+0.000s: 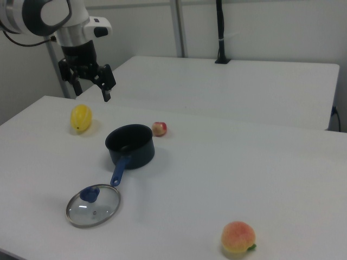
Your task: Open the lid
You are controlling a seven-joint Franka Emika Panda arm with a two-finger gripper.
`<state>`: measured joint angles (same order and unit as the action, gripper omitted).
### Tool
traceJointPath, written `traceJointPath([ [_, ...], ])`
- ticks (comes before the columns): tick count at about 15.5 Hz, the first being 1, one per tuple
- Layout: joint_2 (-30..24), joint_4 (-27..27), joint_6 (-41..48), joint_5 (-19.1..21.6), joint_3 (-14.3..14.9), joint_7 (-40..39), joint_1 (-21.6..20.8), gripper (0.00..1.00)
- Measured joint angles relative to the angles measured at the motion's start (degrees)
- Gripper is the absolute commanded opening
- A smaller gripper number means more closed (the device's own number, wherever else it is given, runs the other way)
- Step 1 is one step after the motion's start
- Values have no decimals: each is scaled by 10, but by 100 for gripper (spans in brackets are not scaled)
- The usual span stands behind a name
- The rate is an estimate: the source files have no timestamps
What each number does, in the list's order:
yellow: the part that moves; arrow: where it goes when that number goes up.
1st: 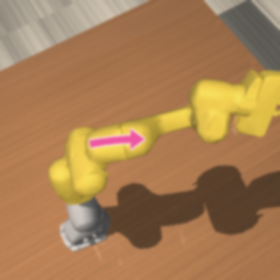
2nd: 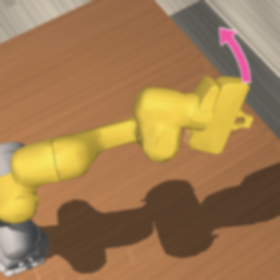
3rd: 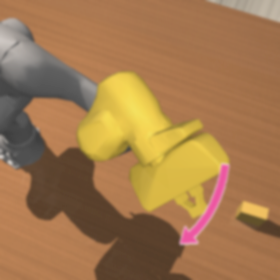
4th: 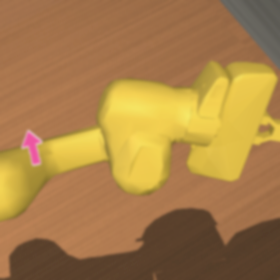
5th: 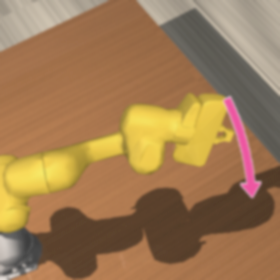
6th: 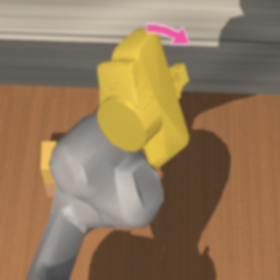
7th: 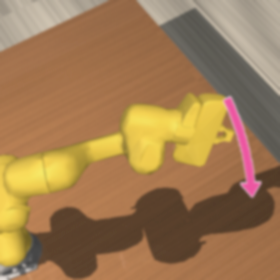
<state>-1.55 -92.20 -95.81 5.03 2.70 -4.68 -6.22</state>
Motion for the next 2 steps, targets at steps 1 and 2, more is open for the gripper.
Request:
traceJointPath([
  [1,-1,1,0,0,0,-3,0,100],
  [2,-2,1,0,0,0,-5,0,100],
])
